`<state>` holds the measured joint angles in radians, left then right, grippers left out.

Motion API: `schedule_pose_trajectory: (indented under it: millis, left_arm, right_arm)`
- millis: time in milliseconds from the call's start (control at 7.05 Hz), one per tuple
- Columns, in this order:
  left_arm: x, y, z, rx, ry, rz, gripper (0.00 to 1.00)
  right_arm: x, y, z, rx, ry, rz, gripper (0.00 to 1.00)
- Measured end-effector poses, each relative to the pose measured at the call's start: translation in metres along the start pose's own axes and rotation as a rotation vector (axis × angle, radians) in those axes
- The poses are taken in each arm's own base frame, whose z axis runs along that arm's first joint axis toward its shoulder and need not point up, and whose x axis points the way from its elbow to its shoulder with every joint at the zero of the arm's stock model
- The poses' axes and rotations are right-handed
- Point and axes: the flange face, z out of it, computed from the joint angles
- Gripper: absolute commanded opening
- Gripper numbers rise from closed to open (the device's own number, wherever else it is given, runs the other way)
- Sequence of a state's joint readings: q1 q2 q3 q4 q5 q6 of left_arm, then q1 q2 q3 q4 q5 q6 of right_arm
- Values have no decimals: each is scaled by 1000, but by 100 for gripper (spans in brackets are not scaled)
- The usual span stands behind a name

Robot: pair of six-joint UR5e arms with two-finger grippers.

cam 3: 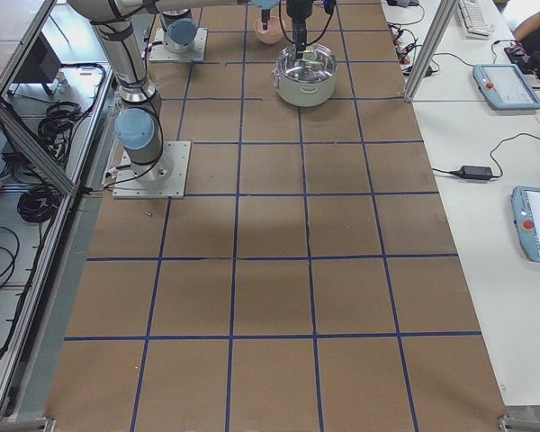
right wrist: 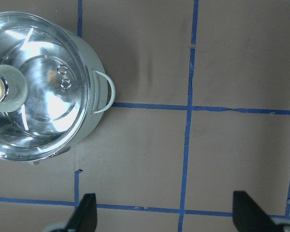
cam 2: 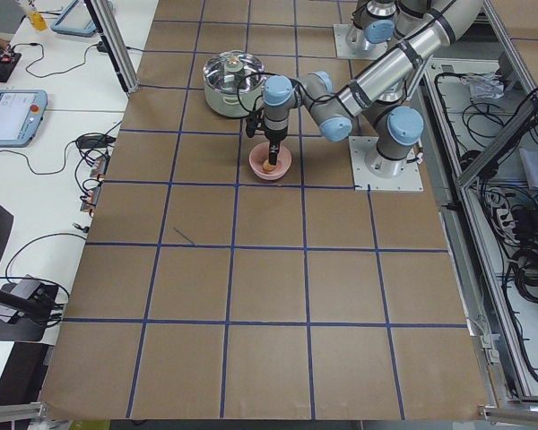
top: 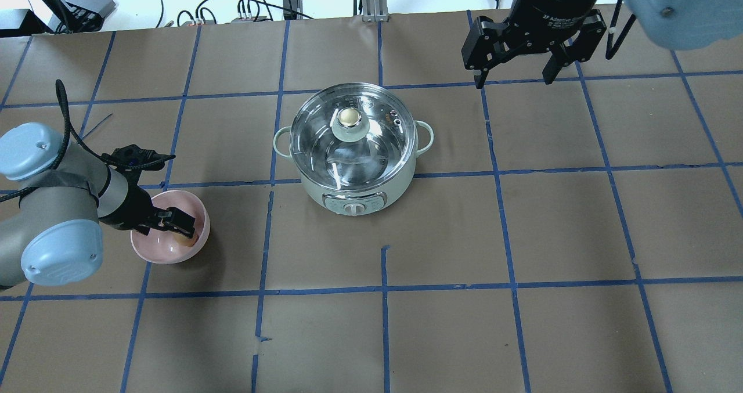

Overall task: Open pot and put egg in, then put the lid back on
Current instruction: 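Close the left gripper around the brown egg in the bowl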

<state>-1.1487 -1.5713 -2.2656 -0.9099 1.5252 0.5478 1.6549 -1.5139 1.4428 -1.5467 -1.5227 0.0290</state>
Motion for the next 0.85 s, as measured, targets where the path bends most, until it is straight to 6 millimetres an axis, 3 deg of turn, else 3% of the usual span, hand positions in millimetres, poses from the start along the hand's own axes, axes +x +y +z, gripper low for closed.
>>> schedule_pose_trajectory:
  millis: [425, 851]
  left_arm:
    - [1, 3, 12, 23, -26, -2, 99]
    - [11, -1, 12, -9, -110, -159, 99]
  right_arm:
    - [1, 2, -2, -9, 1, 1, 100]
    - [1, 4, -1, -15, 4, 2, 100]
